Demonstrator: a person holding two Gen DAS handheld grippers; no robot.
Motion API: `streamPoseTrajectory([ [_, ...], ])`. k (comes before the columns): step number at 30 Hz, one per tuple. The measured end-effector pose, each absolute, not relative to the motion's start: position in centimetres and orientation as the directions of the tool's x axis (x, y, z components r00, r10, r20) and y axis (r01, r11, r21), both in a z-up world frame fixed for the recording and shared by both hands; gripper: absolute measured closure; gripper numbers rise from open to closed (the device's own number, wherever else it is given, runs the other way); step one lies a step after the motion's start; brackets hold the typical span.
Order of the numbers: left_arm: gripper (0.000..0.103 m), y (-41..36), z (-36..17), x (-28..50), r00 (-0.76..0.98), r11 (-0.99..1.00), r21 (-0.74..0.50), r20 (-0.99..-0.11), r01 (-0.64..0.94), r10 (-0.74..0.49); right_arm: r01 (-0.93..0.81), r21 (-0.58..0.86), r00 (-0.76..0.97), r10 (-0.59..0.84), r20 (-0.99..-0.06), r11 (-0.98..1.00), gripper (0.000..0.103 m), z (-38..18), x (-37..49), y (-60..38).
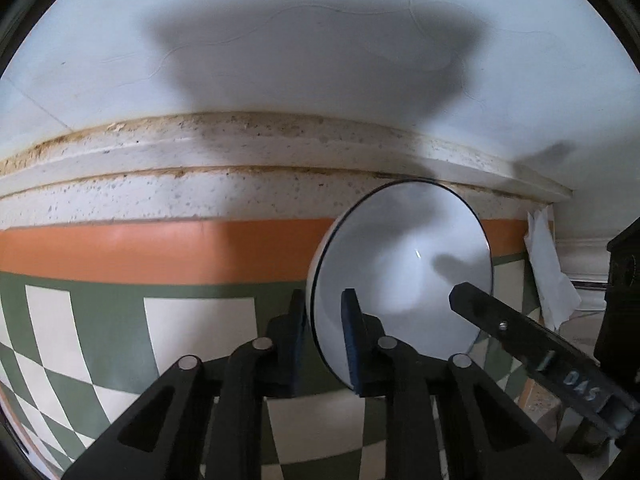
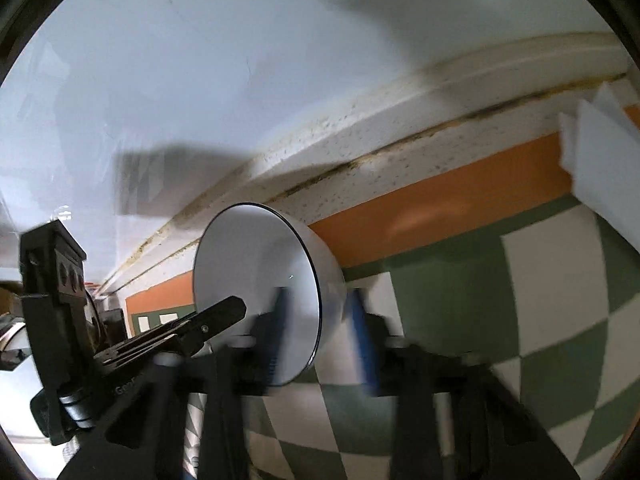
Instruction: Organize plates and bowls
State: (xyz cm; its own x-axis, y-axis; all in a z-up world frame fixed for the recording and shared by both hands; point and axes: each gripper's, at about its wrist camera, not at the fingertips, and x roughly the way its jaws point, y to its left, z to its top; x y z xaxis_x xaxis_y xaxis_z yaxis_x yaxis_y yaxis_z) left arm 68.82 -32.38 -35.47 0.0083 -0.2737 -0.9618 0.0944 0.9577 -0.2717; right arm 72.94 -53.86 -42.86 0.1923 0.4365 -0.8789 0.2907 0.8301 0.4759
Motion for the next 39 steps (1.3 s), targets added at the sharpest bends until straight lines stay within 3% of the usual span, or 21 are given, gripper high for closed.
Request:
streamPoseTrajectory([
  [21, 0.088, -32.3, -30.5, 64.0, 0.094, 0.955, -0.236, -0.962, 0.182, -0.255, 0.209, 0.420, 0.205, 0.381, -0.902, 0.883, 0.091, -38.3, 67.8, -50.4],
  [39, 0.088, -31.9, -22.3, 51.7, 0.150, 0.917, -0.240, -0.942, 0.319, -0.299, 0.221, 0.422, 0.307, 0.348, -0.886, 0.879, 0.090, -28.6, 53.0, -50.2],
])
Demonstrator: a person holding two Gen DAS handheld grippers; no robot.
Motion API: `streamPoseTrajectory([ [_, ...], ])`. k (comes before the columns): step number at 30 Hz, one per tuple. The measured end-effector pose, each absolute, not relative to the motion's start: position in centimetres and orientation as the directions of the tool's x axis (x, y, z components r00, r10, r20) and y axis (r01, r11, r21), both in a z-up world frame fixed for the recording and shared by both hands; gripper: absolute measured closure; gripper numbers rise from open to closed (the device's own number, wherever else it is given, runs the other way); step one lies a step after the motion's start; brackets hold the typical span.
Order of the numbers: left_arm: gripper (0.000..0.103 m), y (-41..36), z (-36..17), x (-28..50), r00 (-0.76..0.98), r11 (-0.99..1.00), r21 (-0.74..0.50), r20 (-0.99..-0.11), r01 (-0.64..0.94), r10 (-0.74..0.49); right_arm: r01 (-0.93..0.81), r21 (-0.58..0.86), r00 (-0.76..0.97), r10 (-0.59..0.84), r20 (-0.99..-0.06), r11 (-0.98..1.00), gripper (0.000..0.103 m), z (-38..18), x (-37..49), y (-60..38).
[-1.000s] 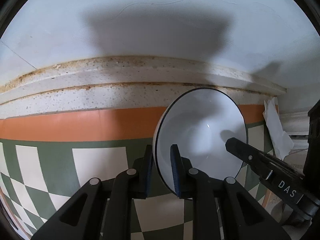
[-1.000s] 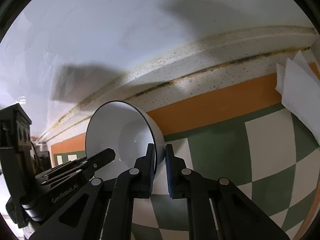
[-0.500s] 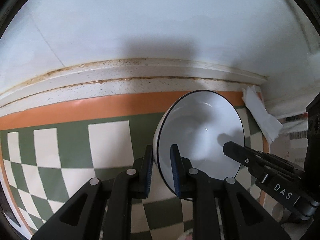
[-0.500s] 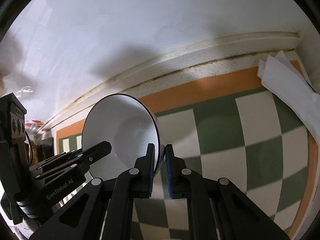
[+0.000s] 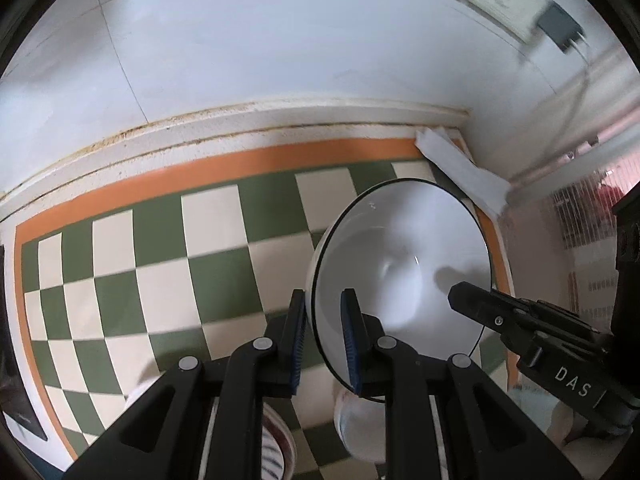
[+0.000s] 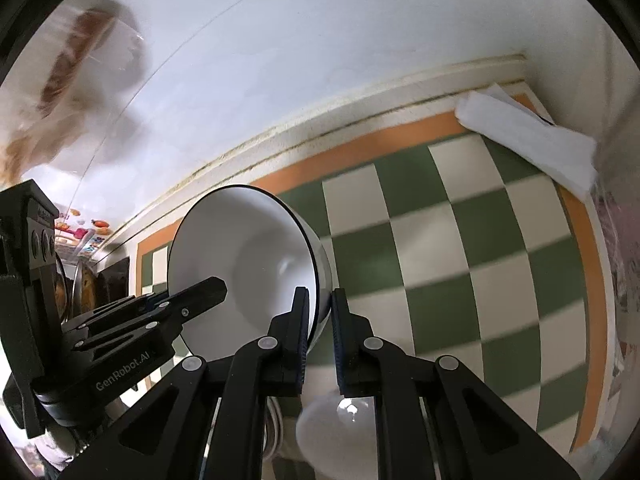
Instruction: Organize plates and bowls
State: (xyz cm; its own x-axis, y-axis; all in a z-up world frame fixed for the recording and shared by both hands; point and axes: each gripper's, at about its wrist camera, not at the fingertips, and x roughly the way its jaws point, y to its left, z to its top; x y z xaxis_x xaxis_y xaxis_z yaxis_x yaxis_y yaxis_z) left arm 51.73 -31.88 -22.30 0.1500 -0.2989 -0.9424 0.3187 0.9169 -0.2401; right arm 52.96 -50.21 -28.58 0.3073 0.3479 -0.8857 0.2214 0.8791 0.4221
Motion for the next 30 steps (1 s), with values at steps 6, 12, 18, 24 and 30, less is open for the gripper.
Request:
streamPoseTrajectory([
  [6, 0.088, -31.8, -22.3, 47.3, 0.125, 0.903, -0.234, -0.947, 0.359, -0.295, 0.248, 0.420, 0.300, 0.343, -0.890, 0.873, 0.090, -27.9, 47.3, -50.1],
  [12, 0.088, -32.3, -23.9, 44.0, 0.073, 0.893, -0.233, -0.957, 0.386, -0.281, 0.286, 0.409, 0.269, 0.337, -0.902, 0.867, 0.090, -29.4, 42.8, -50.0],
  [18, 0.088, -33.2, -25.7, 42.1, 0.034, 0.885, -0.225, -0.965, 0.407, -0.261, 0.315, 0.395, 0.237, 0.332, -0.913, 0.863, 0.090, -31.4, 40.4, -50.3],
  [24, 0.088, -34.1, -27.8, 41.0, 0.005, 0.883, -0.198, -0.975, 0.426, -0.221, 0.334, 0.378, 0.201, 0.327, -0.923, 0.863, 0.090, -33.4, 39.3, -50.5],
  [30, 0.088, -34.9, -29.0, 40.3, 0.007, 0.876, -0.157, -0.984, 0.456, -0.180, 0.345, 0.372, 0.175, 0.331, -0.927, 0.861, 0.090, -34.6, 39.1, -50.8],
])
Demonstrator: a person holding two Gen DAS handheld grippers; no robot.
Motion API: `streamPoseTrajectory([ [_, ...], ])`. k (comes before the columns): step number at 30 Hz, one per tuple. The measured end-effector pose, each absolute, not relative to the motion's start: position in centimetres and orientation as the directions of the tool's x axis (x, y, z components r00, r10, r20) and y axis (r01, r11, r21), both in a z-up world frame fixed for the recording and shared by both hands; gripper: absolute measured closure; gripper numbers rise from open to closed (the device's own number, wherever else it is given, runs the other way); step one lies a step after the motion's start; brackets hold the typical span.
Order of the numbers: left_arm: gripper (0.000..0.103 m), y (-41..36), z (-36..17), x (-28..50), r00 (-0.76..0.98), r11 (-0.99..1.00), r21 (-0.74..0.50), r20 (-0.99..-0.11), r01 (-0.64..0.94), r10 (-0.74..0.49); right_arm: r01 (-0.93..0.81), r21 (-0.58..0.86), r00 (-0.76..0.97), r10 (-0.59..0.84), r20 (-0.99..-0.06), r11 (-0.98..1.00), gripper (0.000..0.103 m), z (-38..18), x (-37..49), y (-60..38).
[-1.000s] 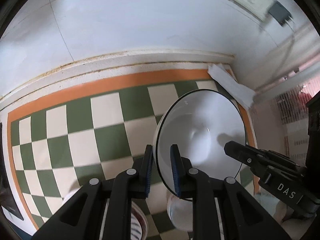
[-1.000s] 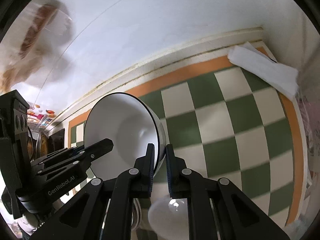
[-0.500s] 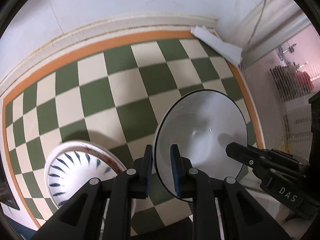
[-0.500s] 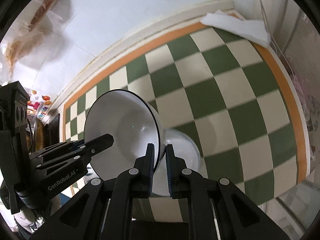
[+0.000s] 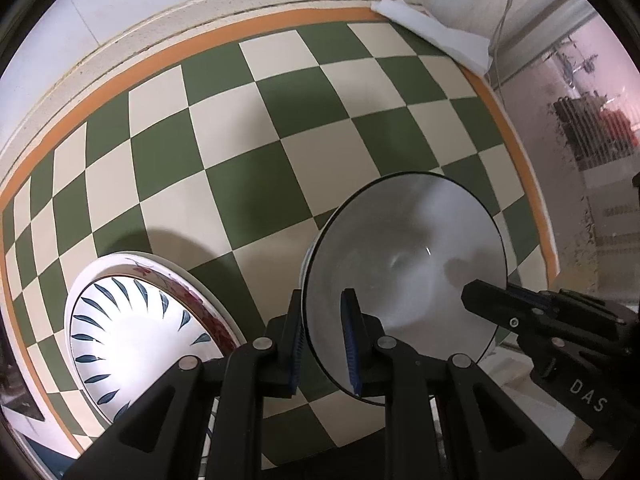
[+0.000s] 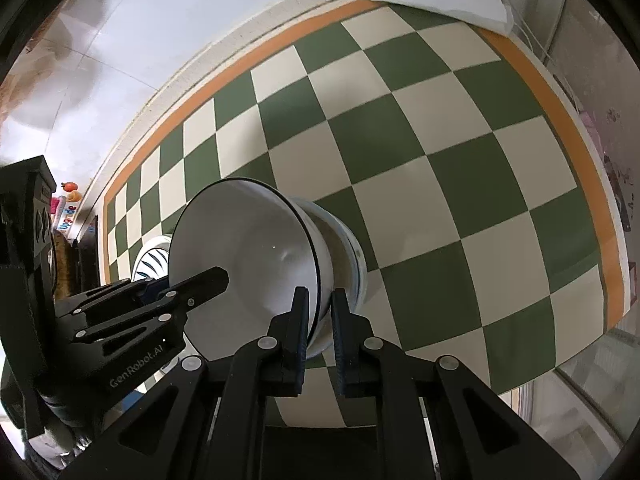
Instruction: Organize plates and bowls
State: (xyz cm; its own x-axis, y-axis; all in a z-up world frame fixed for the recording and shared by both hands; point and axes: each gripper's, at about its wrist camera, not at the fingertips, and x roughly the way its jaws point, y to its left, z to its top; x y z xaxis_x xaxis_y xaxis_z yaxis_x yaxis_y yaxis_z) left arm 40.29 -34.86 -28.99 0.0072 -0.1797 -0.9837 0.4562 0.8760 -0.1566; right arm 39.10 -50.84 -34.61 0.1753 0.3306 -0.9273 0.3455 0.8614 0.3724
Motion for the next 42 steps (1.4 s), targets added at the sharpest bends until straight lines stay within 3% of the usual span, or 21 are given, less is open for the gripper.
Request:
streamPoseTrajectory([
  [14, 0.085, -35.5, -29.1, 39.7, 0.029, 0.873, -0.096, -0.992, 0.479, -0.125, 0.355, 0.371, 0.126, 0.349, -0.928, 0.858, 0.090, -35.7, 39.4, -50.7],
  [26, 0.083, -35.2, -28.5, 39.3, 0.003, 0.882, -0.112, -0.992, 0.457, -0.128, 0.362, 0.351, 0.112, 0.334, -0.936, 0.864, 0.084, -34.7, 39.1, -50.9],
  [28, 0.082, -34.9, -27.8, 38.9, 0.007, 0.879, -0.123, -0.990, 0.460, -0.142, 0.352, 0.335, 0.122, 0.311, -0.942, 0.874, 0.079, -33.8, 38.6, -50.7],
  [36, 0.064, -33.4, -23.0, 37.2, 0.080, 0.856, -0.130, -0.978, 0.500, -0.195, 0.315, 0.269, 0.197, 0.215, -0.957, 0.910, 0.055, -28.7, 36.1, -50.2],
  [40, 0.024, -32.5, -20.8, 36.5, 0.106, 0.849, -0.148, -0.967, 0.507, -0.232, 0.293, 0.247, 0.233, 0.182, -0.955, 0.924, 0.044, -25.8, 34.8, -49.8],
  [42, 0.019, -32.1, -19.6, 36.0, 0.151, 0.851, -0.125, -0.961, 0.510, -0.232, 0.284, 0.239, 0.248, 0.170, -0.954, 0.929, 0.038, -24.6, 34.3, -49.6],
])
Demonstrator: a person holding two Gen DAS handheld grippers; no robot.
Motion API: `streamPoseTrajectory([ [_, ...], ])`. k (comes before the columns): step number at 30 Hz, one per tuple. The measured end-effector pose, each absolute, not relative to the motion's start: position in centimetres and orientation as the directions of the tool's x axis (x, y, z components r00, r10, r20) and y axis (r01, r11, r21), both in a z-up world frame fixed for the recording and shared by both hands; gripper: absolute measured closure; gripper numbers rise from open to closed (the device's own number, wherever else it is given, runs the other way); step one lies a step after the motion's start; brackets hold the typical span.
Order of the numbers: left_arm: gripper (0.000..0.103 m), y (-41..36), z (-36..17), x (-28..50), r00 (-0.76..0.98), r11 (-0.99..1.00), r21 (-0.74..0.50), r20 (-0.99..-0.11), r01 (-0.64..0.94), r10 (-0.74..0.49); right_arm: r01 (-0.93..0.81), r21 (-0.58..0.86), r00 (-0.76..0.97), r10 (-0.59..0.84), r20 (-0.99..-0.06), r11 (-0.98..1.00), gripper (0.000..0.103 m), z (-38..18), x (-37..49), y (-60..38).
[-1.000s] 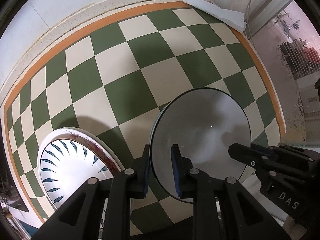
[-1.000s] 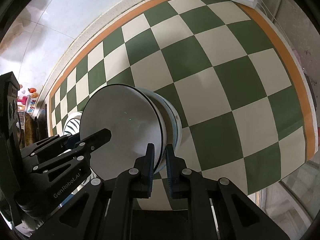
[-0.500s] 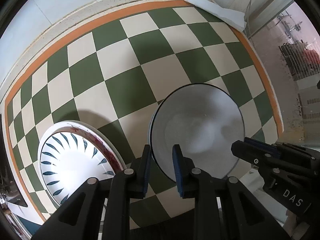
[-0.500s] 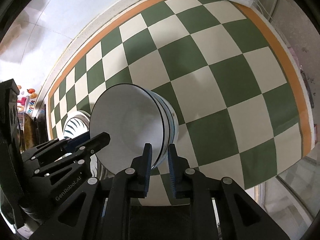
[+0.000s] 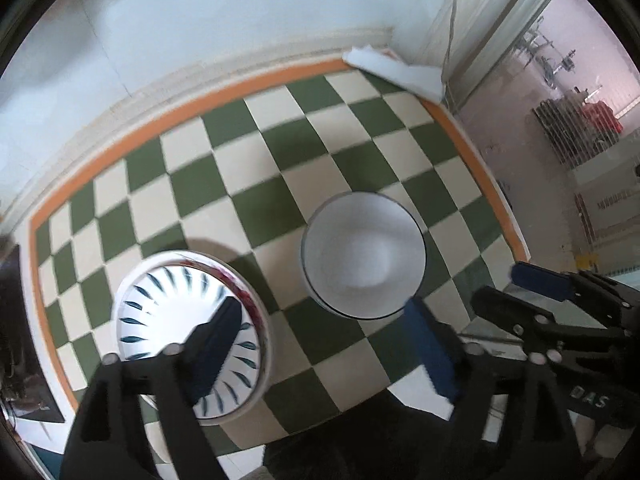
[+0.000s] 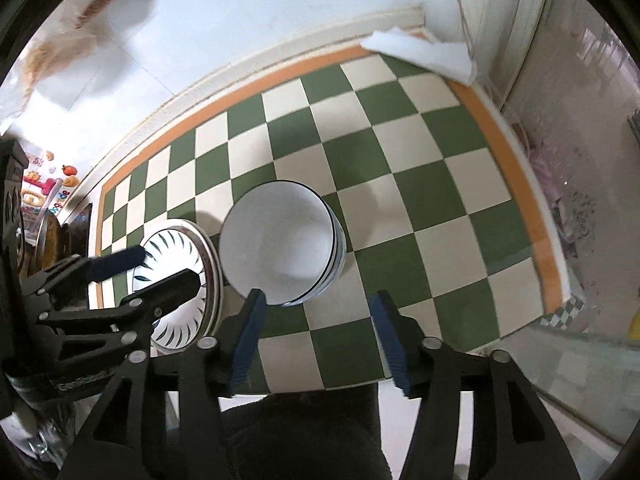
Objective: Organize plates and bowls
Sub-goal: 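Open both tools and lift them off the bowl stack, then move both tools down and grip the rim of the bowl stack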
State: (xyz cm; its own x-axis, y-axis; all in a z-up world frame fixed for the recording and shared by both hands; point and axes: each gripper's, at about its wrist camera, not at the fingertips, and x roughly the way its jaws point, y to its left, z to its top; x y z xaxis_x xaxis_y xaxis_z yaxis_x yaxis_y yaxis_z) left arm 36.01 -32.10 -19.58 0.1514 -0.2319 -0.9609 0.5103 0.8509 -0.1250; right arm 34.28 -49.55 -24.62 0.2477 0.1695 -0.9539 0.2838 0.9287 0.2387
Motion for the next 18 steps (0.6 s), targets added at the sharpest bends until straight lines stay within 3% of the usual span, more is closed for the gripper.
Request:
streamPoseTrajectory([
  [10, 0.009, -30.6, -16.3, 34.2, 0.163, 0.842, -0.161, -0.946, 0.515, -0.281, 0.272, 0.226, 0.314, 0.136, -0.940, 0.935, 0.012, -20.0, 31.6, -48.9],
  [18, 0.004, -29.5, -15.0, 33.3, 0.177, 0.843, -0.183, -0.934, 0.506, -0.310, 0.283, 0.241, 0.336, 0.139, -0.931, 0.929, 0.008, -18.8, 30.4, -49.2],
])
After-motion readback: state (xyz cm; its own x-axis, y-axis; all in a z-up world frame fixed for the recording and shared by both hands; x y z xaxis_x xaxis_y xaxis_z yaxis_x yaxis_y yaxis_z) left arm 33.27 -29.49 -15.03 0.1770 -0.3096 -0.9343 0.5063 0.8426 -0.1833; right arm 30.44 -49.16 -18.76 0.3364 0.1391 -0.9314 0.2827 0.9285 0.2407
